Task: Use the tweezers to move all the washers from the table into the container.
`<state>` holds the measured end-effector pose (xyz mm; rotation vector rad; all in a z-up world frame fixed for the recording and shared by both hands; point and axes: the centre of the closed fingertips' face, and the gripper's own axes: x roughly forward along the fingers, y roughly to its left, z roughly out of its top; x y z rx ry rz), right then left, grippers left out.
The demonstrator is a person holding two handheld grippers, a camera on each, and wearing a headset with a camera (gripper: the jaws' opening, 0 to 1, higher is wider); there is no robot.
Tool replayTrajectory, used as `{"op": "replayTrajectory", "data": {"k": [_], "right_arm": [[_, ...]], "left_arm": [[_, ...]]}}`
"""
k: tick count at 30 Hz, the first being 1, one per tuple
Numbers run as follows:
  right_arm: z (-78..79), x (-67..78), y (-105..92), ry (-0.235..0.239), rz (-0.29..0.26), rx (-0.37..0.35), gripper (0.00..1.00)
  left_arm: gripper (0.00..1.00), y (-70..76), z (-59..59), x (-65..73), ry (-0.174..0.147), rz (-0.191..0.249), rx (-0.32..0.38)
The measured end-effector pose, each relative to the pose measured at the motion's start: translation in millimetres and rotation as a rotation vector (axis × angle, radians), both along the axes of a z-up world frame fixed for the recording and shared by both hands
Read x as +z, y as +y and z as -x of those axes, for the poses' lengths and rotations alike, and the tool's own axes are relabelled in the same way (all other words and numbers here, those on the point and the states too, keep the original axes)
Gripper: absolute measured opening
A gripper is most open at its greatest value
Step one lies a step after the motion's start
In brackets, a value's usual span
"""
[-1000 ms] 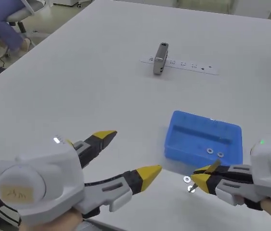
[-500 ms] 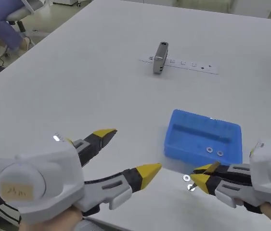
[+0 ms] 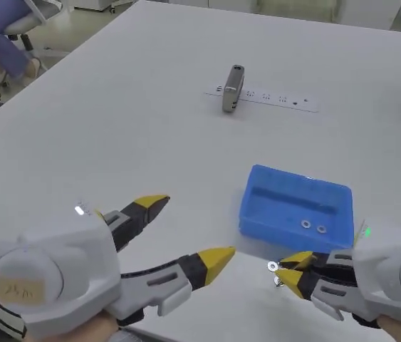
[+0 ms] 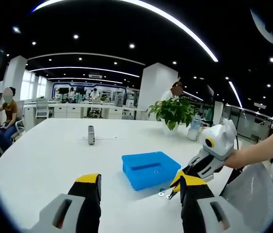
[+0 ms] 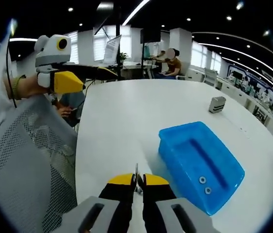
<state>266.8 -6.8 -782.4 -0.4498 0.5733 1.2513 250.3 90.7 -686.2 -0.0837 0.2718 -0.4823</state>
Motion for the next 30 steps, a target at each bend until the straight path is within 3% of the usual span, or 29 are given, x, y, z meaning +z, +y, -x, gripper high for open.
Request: {"op": "replayTrajectory", "data": {"k": [3, 5, 9, 13, 18, 24, 30], "right_arm": [[-4.8, 0.8, -0.4, 0.037, -0.019, -0.042, 0.02], [-9.9, 6.7, 0.7, 0.038, -0.044, -0.060, 0.02], [-21.6, 32.6, 8.0, 0.089, -0.152, -0.105, 0.03], [-39.0, 56.3, 9.0, 0.089, -0.219, -0.126, 0.03], [-66.9, 72.5, 3.7, 0.091, -0.273, -0.190, 0.03], [-101.5, 75.6, -6.8, 0.114, -0.310, -0.295, 0.03], [-125.7, 57.0, -17.2, 0.192, -0.319, -0.405, 0.03]], "left_arm": [[0.66, 0.2, 0.1, -0.2, 0.001, 0.001, 0.000], [0.66, 0.4, 0.1, 0.1, 0.000, 0.002, 0.002], [0.66, 0.4, 0.2, -0.4, 0.001, -0.001, 0.000], [0.66, 0.6, 0.3, -1.0, 0.002, -0.003, -0.002], [0.66, 0.9, 0.3, -1.1, 0.001, -0.004, -0.001], [0.66, 2.8, 0.0, -1.5, 0.000, -0.005, 0.004], [0.65, 3.8, -0.3, -1.1, -0.001, -0.002, 0.010]]}}
